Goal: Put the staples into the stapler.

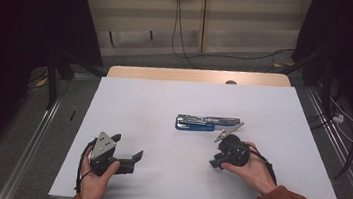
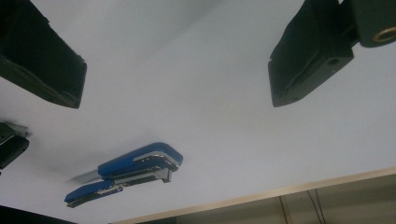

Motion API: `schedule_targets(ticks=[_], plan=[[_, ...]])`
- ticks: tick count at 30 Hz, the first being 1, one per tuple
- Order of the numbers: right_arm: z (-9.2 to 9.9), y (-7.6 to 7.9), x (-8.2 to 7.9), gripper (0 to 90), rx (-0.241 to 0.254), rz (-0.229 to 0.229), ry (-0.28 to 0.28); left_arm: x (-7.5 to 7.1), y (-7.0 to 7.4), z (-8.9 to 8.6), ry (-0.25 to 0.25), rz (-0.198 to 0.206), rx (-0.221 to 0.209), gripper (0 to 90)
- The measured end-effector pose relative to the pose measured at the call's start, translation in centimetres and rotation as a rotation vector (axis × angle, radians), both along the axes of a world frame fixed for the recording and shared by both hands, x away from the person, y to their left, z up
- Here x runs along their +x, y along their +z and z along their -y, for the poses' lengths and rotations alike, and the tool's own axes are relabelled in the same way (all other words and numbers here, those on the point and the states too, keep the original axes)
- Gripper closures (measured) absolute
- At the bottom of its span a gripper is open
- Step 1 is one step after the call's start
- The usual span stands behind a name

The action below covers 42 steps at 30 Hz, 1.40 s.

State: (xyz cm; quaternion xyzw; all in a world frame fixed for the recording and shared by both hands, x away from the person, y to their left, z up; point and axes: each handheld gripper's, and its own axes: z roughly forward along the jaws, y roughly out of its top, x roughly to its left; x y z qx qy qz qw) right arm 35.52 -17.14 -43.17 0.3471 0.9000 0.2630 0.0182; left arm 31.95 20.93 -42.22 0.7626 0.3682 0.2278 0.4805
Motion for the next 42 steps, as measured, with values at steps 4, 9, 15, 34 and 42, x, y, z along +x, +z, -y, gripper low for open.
schedule_targets(ticks=[4, 9, 15, 34, 42], plan=[[0.05, -0.02, 0.06, 70.1, 0.000, -0.003, 0.001, 0.02, 0.00, -0.04, -0.002, 0.000, -0.006, 4.6], [0.03, -0.03, 0.09, 72.5, -0.006, 0.000, 0.002, 0.00, 0.02, -0.02, -0.003, 0.000, -0.004, 4.6], [-0.09, 0.02, 0.21, 76.4, -0.020, 0.003, 0.007, 0.02, 0.02, -0.03, -0.003, 0.002, -0.005, 4.6], [-0.38, 0.05, 0.35, 79.1, -0.037, 0.019, 0.043, 0.05, 0.08, -0.12, -0.006, 0.002, -0.006, 4.6], [-0.19, 0.15, 0.43, 79.2, -0.025, 0.027, 0.051, 0.04, 0.08, -0.13, -0.005, 0.002, -0.007, 4.6]])
